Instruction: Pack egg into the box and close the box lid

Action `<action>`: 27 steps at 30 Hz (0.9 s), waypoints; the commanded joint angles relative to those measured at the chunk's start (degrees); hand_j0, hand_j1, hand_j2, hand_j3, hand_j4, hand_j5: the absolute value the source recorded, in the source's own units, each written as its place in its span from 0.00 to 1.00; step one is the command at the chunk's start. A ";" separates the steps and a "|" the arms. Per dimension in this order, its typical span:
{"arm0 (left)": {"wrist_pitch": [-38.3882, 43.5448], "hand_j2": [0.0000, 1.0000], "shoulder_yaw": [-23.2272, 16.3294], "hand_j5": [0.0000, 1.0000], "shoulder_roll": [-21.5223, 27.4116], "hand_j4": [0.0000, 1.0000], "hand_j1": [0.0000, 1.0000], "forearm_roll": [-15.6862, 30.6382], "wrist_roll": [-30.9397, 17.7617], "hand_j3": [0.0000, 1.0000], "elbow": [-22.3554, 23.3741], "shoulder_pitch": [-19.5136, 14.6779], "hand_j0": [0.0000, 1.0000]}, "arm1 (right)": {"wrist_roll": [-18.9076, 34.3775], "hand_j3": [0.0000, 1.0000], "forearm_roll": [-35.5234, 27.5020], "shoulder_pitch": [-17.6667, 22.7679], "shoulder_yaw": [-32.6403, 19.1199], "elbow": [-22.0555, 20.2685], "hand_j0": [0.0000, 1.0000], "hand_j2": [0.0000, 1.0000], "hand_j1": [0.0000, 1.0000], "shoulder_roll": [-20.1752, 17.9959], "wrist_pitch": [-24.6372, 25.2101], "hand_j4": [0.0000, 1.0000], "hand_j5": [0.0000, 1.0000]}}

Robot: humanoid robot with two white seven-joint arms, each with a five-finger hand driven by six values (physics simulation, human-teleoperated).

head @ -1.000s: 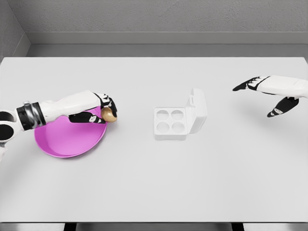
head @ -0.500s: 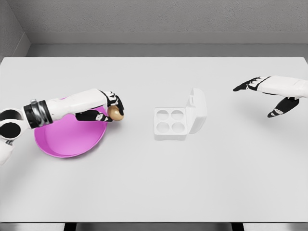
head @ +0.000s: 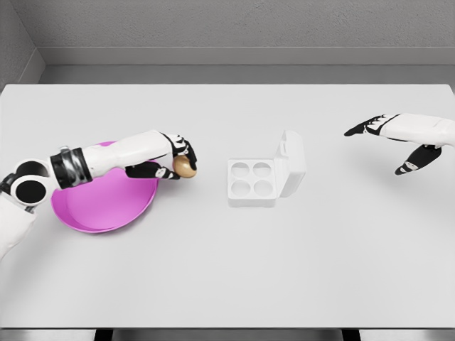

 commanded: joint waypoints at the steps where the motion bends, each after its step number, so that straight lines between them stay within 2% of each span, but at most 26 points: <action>1: 0.18 0.37 -0.04 0.37 -0.99 0.37 0.37 0.48 -0.11 0.37 0.00 0.00 0.37 | -0.02 1.00 -0.33 0.00 0.02 0.03 1.00 1.00 1.00 -0.11 0.15 1.00 1.00; 15: 0.18 0.37 -0.31 0.37 -6.88 0.37 0.37 -0.49 -0.28 0.37 -0.09 -0.79 0.37 | -0.02 1.00 -0.33 -0.09 0.11 -0.15 1.00 1.00 1.00 -0.20 0.15 1.00 1.00; 19: 0.18 0.37 -0.31 0.37 -8.90 0.37 0.37 -2.07 -0.28 0.37 -0.09 -0.70 0.37 | -0.02 1.00 -0.33 -0.09 0.11 -0.15 1.00 1.00 1.00 -0.20 0.15 1.00 1.00; 25: 0.18 0.37 -0.39 0.37 -11.10 0.37 0.37 -1.02 -0.11 0.37 0.00 -0.79 0.37 | -0.02 1.00 -0.33 -0.18 0.11 -0.15 1.00 1.00 1.00 -0.20 0.15 1.00 1.00; 27: 0.18 0.37 -2.50 0.37 -11.63 0.37 0.37 1.18 -0.02 0.37 0.17 -0.97 0.37 | -0.02 1.00 -0.33 -0.18 0.11 -0.15 1.00 1.00 1.00 -0.20 0.15 1.00 1.00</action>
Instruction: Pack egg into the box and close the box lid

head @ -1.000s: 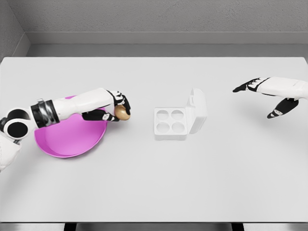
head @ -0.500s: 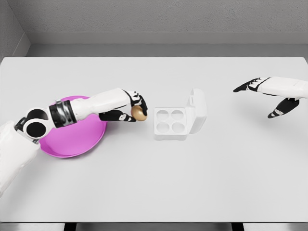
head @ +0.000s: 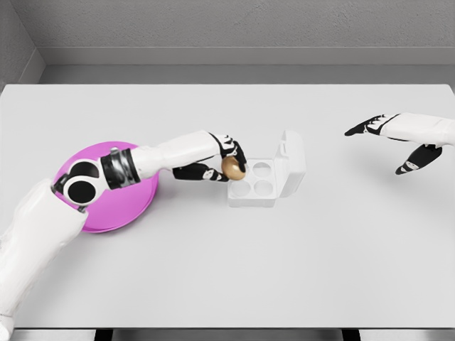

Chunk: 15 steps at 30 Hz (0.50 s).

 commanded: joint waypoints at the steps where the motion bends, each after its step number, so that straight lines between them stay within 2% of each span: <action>1: 0.15 0.37 -1.81 0.37 -0.54 0.37 0.37 2.52 0.03 0.37 0.33 -0.09 0.37 | -0.02 1.00 -0.35 0.00 -0.04 -0.01 1.00 1.00 1.00 -0.07 0.15 1.00 1.00; 10: 0.15 0.35 -1.90 0.35 -0.81 0.35 0.35 4.54 0.38 0.35 1.73 -0.44 0.35 | -0.02 1.00 -0.35 0.00 -0.04 0.07 1.00 1.00 1.00 -0.07 0.15 1.00 1.00; 15: 0.15 0.35 -1.90 0.35 -1.86 0.35 0.35 6.30 0.38 0.35 4.37 -1.05 0.35 | -0.02 1.00 -0.43 0.00 -0.04 0.07 1.00 1.00 1.00 -0.07 0.15 1.00 1.00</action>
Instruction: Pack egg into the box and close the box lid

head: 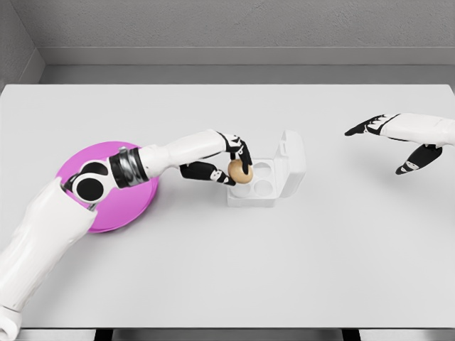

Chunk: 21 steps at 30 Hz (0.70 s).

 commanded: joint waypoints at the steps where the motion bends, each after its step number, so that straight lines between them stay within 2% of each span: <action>1: 0.13 0.35 0.02 0.35 -0.39 0.35 0.35 1.49 0.05 0.35 1.71 -0.09 0.35 | -0.02 1.00 -0.39 0.00 -0.04 -0.01 1.00 1.00 1.00 -0.07 0.15 1.00 1.00; 5: 0.13 0.35 -0.06 0.35 -1.88 0.35 0.35 2.11 -0.04 0.35 3.12 -0.35 0.35 | -0.02 1.00 -0.39 0.00 -0.04 -0.01 1.00 1.00 1.00 -0.07 0.15 1.00 1.00; 11: 0.13 0.35 -2.88 0.35 -1.44 0.35 0.35 7.99 -0.31 0.35 4.26 -0.44 0.35 | -0.02 1.00 -0.39 0.00 -0.04 -0.01 1.00 1.00 1.00 -0.07 0.15 1.00 1.00; 21: 0.13 0.35 -4.46 0.35 -1.09 0.35 0.35 12.04 -0.48 0.35 6.90 -1.58 0.35 | -0.02 1.00 -0.39 0.00 -0.04 0.08 1.00 1.00 1.00 -0.07 0.15 1.00 1.00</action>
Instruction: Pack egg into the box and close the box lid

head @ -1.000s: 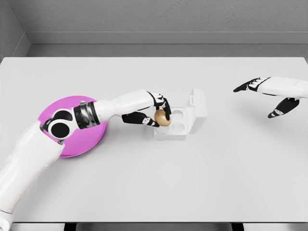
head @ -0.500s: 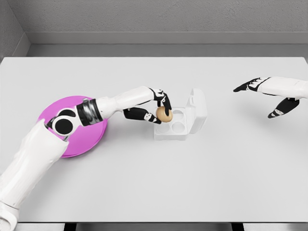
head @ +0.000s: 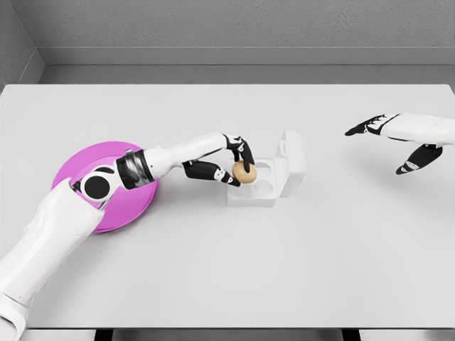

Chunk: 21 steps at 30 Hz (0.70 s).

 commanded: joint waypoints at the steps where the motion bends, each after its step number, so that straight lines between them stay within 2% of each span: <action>1: 0.13 0.35 -0.20 0.35 -0.02 0.35 0.35 3.17 -0.37 0.35 0.40 0.00 0.35 | -0.02 1.00 -0.36 0.00 -0.04 -0.01 1.00 1.00 1.00 -0.07 0.15 1.00 1.00; 8: 0.13 0.35 -0.20 0.35 0.07 0.35 0.35 12.49 -0.72 0.35 0.40 0.00 0.35 | -0.02 1.00 -0.36 0.00 -0.04 -0.01 1.00 1.00 1.00 -0.07 0.15 1.00 1.00; 17: 0.13 0.35 -1.60 0.35 -0.02 0.35 0.35 13.19 -0.99 0.35 0.58 1.14 0.35 | -0.02 1.00 -0.36 0.00 -0.04 -0.10 1.00 1.00 1.00 0.02 0.15 1.00 1.00; 21: 0.13 0.35 -1.43 0.35 0.07 0.35 0.35 13.63 -2.83 0.35 1.37 0.97 0.35 | -0.02 1.00 -0.36 0.00 -0.04 -0.01 1.00 1.00 1.00 0.02 0.15 1.00 1.00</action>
